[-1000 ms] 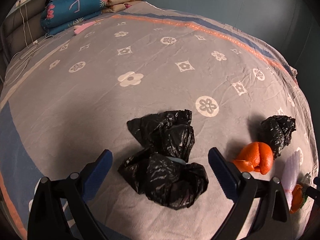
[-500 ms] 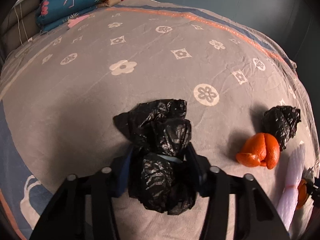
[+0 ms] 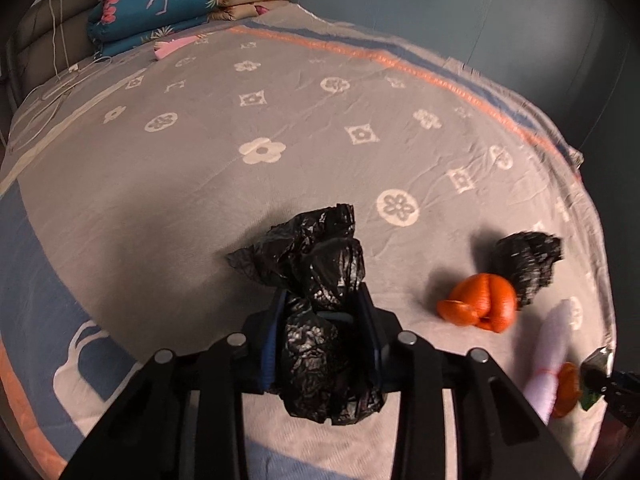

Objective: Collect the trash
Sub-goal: 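Lift the black bag and green packet and carry them over the bin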

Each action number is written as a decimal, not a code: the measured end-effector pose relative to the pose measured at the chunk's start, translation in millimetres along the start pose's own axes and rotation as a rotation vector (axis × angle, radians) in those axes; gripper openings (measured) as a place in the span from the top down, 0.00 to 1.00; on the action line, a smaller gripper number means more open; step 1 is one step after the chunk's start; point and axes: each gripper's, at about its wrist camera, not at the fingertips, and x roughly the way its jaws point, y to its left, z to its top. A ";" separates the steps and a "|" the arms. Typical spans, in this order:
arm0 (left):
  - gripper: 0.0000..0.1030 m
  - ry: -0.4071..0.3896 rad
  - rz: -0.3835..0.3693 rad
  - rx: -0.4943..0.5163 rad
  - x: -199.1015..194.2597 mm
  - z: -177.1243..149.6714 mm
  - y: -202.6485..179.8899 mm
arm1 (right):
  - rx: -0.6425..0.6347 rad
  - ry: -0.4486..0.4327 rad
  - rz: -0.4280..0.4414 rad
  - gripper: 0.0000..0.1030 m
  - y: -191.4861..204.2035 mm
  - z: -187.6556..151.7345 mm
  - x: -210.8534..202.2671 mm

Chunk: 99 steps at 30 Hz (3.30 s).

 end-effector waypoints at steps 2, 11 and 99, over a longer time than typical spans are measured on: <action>0.69 -0.017 -0.015 -0.009 -12.2 -2.4 0.2 | -0.002 -0.009 0.001 0.67 -1.0 -2.9 -6.3; 0.69 -0.041 -0.060 -0.040 -55.9 -18.4 1.4 | 0.017 -0.063 0.061 0.67 -9.0 -20.8 -50.6; 0.68 0.001 -0.579 0.568 -258.7 -224.6 -357.7 | 0.499 -0.357 0.160 0.66 -278.4 -266.9 -251.4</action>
